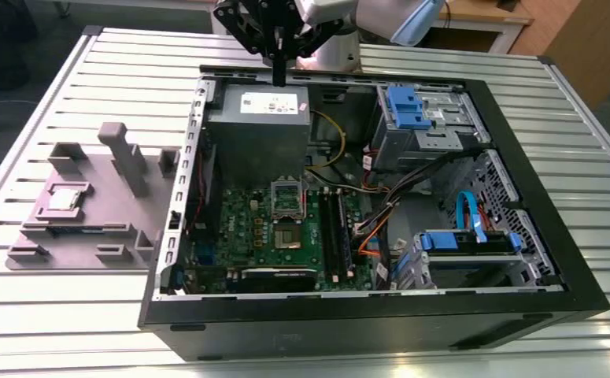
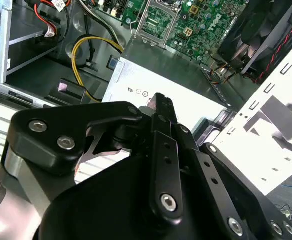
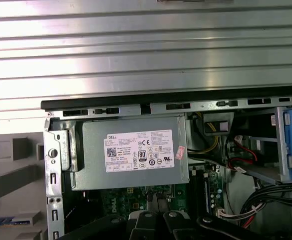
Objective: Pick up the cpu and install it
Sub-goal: 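Reach for the cpu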
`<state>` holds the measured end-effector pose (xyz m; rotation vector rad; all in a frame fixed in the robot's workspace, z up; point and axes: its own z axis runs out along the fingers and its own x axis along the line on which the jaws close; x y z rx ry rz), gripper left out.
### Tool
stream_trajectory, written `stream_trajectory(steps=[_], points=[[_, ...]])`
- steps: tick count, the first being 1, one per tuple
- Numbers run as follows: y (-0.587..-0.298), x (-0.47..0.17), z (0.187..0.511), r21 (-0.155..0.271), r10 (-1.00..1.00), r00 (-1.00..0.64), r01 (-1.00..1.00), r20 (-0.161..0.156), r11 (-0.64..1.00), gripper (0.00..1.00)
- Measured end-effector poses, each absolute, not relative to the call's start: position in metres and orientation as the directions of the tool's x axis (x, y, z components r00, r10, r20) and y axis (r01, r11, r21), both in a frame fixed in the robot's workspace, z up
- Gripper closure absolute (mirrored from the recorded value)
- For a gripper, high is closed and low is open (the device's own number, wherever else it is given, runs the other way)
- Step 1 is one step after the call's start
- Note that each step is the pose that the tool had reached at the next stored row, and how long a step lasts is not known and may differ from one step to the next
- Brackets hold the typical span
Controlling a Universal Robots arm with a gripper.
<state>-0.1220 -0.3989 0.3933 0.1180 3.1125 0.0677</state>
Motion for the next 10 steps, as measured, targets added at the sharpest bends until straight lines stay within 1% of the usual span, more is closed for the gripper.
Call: stream_trajectory(steps=[10], points=[[-0.3989,-0.1296,0.3933,0.044,0.076,-0.997,0.075,-0.025,0.996,0.89]])
